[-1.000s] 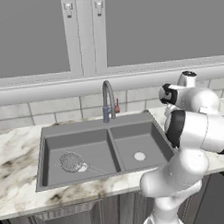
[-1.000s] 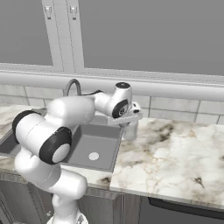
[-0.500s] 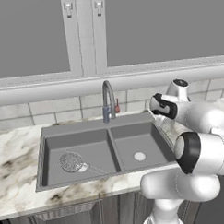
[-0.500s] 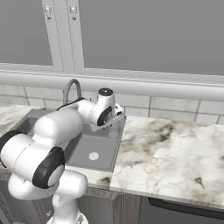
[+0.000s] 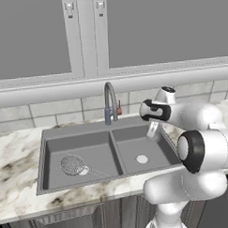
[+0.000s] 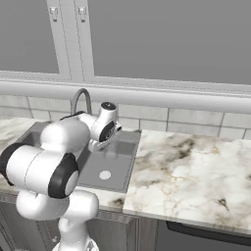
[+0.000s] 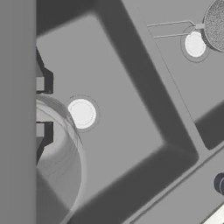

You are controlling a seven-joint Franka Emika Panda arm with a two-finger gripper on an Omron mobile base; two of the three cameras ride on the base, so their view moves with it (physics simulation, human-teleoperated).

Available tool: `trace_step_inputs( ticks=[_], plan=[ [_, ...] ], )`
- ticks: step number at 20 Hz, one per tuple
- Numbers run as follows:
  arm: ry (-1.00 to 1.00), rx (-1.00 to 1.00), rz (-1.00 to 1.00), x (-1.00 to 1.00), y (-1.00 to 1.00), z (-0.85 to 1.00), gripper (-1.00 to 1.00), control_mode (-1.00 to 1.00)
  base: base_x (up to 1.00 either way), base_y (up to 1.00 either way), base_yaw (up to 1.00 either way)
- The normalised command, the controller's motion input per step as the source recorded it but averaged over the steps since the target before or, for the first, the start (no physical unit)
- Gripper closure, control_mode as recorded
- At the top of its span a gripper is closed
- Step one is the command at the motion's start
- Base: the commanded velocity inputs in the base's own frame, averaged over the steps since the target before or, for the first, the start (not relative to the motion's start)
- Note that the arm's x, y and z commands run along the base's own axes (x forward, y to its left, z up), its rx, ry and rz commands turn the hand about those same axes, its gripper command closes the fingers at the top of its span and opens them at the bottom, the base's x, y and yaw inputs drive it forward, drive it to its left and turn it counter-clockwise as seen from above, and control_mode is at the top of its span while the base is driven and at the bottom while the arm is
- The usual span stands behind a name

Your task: Place the strainer in the left basin and the glass cup in the right basin of the sink.

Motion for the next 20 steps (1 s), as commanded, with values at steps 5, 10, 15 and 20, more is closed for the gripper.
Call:
trace_step_inputs(
  ticks=[5, 10, 15, 20],
  plan=[
    [0.00, -0.02, 0.03, 0.14, 0.13, -0.42, 1.00, -1.00, 0.00, 0.00, 0.00],
    [-0.05, -0.02, 0.01, 0.14, -0.03, -0.53, 1.00, -1.00, 0.00, 0.00, 0.00],
    [0.00, 0.00, 0.05, 0.01, 0.07, -0.51, 1.00, -1.00, 0.00, 0.00, 0.00],
    [0.00, 0.00, 0.05, 0.01, 0.11, -0.44, 1.00, -1.00, 0.00, 0.00, 0.00]
  ],
)
